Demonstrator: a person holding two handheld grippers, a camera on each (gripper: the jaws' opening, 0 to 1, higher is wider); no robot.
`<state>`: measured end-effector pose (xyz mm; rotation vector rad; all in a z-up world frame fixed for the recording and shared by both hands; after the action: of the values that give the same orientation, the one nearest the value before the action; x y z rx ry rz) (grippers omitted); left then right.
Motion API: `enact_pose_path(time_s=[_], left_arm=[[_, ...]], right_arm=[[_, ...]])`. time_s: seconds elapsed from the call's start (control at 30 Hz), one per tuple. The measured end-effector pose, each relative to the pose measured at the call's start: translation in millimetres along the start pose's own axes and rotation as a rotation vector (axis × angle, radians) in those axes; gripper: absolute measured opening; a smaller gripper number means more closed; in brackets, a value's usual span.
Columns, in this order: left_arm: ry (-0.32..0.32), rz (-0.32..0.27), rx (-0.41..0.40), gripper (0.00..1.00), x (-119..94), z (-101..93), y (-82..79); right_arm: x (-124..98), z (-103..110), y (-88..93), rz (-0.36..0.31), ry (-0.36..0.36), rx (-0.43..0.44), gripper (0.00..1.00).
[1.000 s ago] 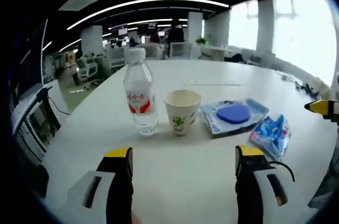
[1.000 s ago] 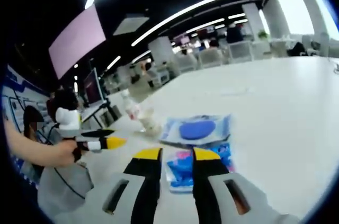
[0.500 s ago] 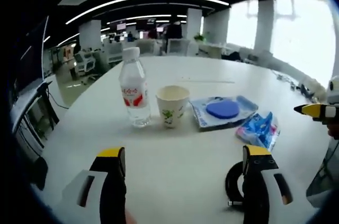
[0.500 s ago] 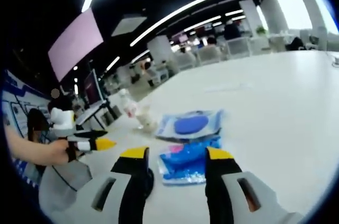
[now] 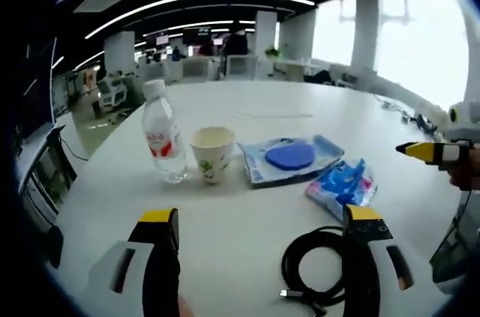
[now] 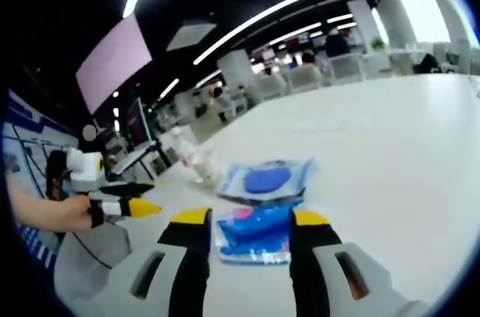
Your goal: Arrange the tabletop items into an orderly group along one side of the table until the central work area is clear of visible clutter.
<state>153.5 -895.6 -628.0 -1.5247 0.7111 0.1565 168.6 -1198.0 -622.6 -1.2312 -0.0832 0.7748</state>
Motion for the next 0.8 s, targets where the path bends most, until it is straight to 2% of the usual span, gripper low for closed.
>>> enact_pose_path(time_s=[0.23,0.5,0.63,0.73,0.8], left_arm=[[0.050,0.012,-0.007,0.86,19,-36.6,-2.8],[0.084,0.035,-0.034,0.79,35,-61.8,-4.6],[0.111,0.076,-0.061,0.76,49,-71.4,1.1],[0.125,0.147,-0.062,0.74,61,-76.2,9.6],[0.125,0.161,-0.066,0.72,68,-76.8,11.9]], right_arm=[[0,-7,-3.3,-0.003,-0.013,-0.001,0.37],[-1,-22,-5.0,0.005,-0.011,-0.004,0.36],[5,-28,-4.5,0.020,-0.006,0.002,0.36],[12,-31,-2.9,0.035,-0.006,0.001,0.35],[16,-31,-1.0,0.047,-0.008,-0.008,0.34]])
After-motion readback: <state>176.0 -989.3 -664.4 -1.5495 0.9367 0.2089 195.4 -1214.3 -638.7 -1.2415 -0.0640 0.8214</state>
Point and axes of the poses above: the point that each gripper's makers call its tool centre point, and the gripper's own axes: x roughly forward along the fingers, z roughly to its left, y roughly out of its underside, the point moved 9 cm from there along -x, roughly backward along the fingers, and after that the axes turned 4 degrees about y, right-handed, at the moved point
